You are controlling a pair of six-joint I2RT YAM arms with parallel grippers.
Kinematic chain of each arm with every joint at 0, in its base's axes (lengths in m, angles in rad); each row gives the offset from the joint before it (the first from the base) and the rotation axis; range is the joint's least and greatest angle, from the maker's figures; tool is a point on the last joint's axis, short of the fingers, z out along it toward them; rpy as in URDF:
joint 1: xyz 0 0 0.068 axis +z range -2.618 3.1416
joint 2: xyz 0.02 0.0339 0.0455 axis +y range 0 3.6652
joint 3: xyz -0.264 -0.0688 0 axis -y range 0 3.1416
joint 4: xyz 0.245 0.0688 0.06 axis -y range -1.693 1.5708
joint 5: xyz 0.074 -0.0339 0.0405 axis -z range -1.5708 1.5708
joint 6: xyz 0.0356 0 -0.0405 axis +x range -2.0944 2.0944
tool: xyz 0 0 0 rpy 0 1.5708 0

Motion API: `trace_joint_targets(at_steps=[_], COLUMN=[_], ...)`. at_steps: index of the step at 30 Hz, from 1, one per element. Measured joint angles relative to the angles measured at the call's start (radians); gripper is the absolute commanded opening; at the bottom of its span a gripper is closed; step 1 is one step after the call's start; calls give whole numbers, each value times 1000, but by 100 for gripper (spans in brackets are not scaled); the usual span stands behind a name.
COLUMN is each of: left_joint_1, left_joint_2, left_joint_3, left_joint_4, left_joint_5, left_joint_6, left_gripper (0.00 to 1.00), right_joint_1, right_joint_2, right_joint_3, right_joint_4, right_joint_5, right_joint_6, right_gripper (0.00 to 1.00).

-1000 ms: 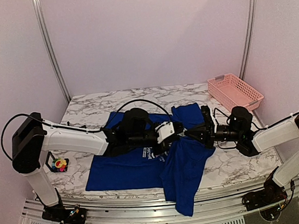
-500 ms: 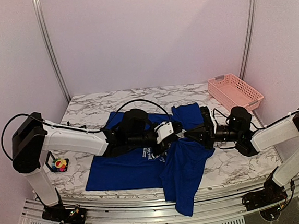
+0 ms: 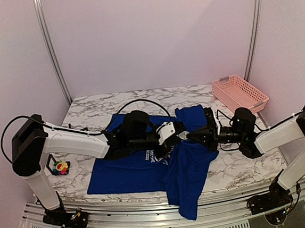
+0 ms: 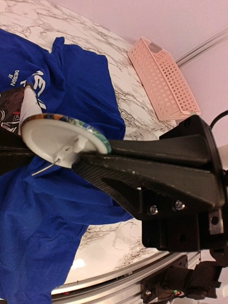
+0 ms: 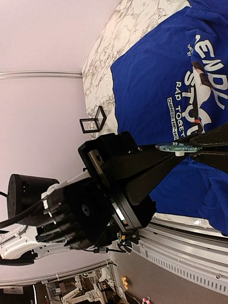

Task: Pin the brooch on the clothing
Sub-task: Pin the brooch onto the flattened clothing.

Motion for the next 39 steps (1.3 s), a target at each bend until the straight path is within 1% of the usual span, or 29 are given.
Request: trace_joint_targets(at_steps=[10,17,23,28,30,36,38,39], left_joint_1=[2,3,14,32,37,50,56,61], left_joint_2=[-3,-18,-34,-54,-63,-78,-87,-92], left_joint_3=[0,0,0,1,3,6,6,6], left_joint_4=[-9,-39,-50,-75,-89,-134,-159,-171], left_joint_5=[-6,-2,10,32,39,70,88,102], left_joint_6=[-94,-135,-145,-121,-111,-63,-41,-32], left_gripper=[0,0,12,21,26,49,53,53], right_joint_1=[0,6,-7,-7,-7,-7,-7,-7], right_joint_2=[17,24,24,24,24,24,24,24], right_joint_3=[11,11,10,9,8,8,8,8], right_joint_4=[-5,5,5,-28,-36,-46,-47,-47], right_joint_5=[3,12,11,9,4,-13,-14,-15], right_joint_6=[-2,8,39,37,37,40,40,40], right_gripper=[0,0,0,0,0,0,0,0])
